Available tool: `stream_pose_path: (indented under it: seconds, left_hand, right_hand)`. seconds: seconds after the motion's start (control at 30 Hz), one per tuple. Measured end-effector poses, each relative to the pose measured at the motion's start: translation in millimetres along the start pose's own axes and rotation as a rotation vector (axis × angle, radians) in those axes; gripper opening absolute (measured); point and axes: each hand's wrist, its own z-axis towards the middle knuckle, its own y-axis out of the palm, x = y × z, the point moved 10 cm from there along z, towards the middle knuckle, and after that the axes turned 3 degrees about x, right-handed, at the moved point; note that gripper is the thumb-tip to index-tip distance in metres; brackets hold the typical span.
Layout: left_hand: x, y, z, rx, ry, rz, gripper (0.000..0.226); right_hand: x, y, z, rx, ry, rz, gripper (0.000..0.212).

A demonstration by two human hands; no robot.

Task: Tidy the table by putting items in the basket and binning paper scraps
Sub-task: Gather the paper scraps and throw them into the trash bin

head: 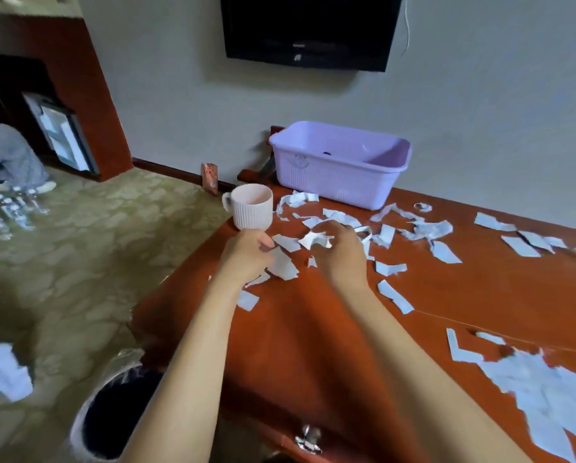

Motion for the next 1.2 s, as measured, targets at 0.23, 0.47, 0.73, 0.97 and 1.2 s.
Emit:
stream_pose_path:
  seconds: [0.23,0.47,0.73,0.97,1.2]
  left_hand:
    - [0,44,56,-0.314,-0.109,0.329,0.066]
    - [-1,65,62,-0.365,-0.163,0.521,0.093]
    - [12,70,71,-0.406,-0.069,0.357,0.066]
    - [25,52,62,-0.299,0.045,0.151,0.041]
    - [-7,7,47,-0.291,0.062,-0.133,0.05]
  right_hand:
    - [52,45,60,-0.343,0.245,-0.42,0.079]
    - [79,38,81,-0.271,0.442,-0.409,0.068]
    - [80,33,76,-0.189,0.448,-0.335,0.043]
    - [68,14,48,0.007,0.385,-0.177,0.022]
    - [33,24,10,0.023,0.268,0.066,0.01]
